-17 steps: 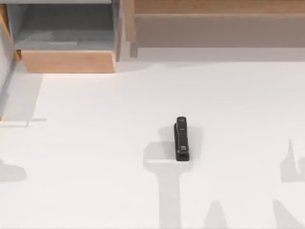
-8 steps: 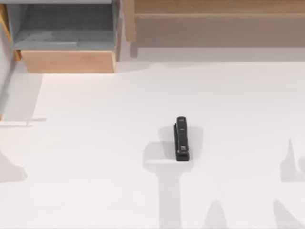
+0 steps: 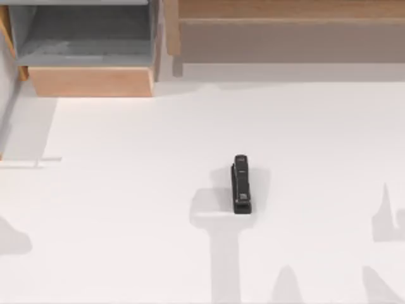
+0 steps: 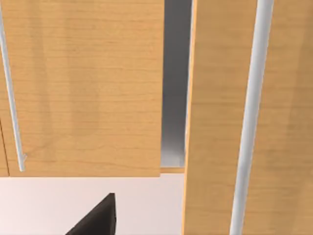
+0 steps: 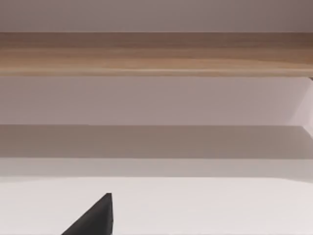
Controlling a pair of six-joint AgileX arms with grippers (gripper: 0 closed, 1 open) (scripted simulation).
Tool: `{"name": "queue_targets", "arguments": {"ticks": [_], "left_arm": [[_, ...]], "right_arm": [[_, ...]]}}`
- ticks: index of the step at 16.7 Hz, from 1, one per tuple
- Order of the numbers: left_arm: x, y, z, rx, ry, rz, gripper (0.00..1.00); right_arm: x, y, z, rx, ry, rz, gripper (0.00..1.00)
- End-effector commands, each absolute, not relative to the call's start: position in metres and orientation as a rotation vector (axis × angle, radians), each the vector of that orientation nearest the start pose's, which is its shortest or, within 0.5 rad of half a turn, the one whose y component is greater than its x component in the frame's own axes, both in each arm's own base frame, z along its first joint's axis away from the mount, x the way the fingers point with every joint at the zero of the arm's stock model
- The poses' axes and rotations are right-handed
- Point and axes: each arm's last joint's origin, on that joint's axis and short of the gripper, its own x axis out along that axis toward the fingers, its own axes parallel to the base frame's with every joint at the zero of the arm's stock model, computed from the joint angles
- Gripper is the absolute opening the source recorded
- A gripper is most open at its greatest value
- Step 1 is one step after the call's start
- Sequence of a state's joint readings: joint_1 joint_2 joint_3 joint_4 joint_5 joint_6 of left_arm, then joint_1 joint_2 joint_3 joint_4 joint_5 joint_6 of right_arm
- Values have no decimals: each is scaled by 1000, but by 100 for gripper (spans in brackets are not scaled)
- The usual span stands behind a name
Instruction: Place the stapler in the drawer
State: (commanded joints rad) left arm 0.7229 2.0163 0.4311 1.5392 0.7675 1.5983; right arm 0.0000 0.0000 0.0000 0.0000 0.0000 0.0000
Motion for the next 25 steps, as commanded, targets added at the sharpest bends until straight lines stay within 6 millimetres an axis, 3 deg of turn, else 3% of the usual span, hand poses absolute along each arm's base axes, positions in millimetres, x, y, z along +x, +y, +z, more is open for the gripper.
{"name": "queue_targets", "arguments": {"ticks": [7, 12, 16, 20, 22, 25], "left_arm": [[227, 180, 94, 1551, 9, -6, 100], [238, 211, 150, 1453, 28, 165, 100], [279, 211, 205, 1199, 8, 167, 100], [341, 169, 258, 826, 33, 32, 100], [371, 132, 280, 622, 89, -64, 100], [407, 59, 304, 325, 245, -212, 100]], "right_arm": [[106, -1, 160, 0, 0, 0, 100], [106, -1, 160, 0, 0, 0, 100], [106, -1, 160, 0, 0, 0, 100], [106, -1, 160, 0, 0, 0, 100], [106, -1, 160, 0, 0, 0, 100], [106, -1, 160, 0, 0, 0, 100]]}}
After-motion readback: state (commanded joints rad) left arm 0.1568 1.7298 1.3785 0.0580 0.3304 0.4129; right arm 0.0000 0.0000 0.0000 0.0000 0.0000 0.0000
